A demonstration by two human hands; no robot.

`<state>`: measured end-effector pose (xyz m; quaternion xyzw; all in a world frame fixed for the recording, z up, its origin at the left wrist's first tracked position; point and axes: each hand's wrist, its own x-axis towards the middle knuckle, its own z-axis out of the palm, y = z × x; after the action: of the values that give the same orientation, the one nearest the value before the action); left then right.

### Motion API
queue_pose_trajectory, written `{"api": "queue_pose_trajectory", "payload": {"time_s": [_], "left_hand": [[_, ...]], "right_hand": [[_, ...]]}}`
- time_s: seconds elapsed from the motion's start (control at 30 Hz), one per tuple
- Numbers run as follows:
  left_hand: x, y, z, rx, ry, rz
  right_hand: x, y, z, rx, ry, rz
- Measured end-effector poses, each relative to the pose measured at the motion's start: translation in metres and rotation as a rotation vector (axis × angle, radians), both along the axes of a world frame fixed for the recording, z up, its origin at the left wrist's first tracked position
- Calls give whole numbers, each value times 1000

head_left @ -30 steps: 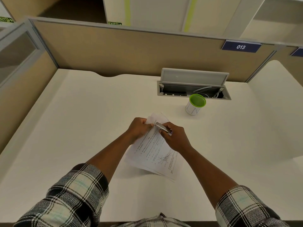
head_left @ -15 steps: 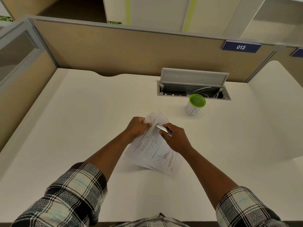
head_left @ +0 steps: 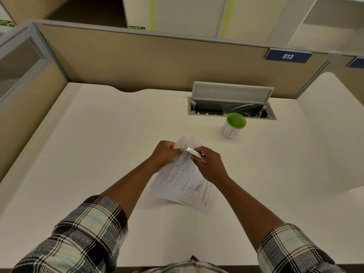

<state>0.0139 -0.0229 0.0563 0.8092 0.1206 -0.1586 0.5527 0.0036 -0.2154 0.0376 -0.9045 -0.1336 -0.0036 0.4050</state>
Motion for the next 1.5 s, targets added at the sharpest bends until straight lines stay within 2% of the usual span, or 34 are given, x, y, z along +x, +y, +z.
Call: {"api": "queue_pose_trajectory", "payload": {"time_s": [0.57, 0.97, 1.5], "left_hand": [[1, -4, 1, -30, -13, -17], [1, -5, 8, 3, -136, -58], [0, -6, 7, 13, -212, -91]], "right_hand": [[1, -1, 2, 42, 18, -18], [3, -4, 3, 167, 68, -48], [4, -9, 4, 243, 138, -42]]}}
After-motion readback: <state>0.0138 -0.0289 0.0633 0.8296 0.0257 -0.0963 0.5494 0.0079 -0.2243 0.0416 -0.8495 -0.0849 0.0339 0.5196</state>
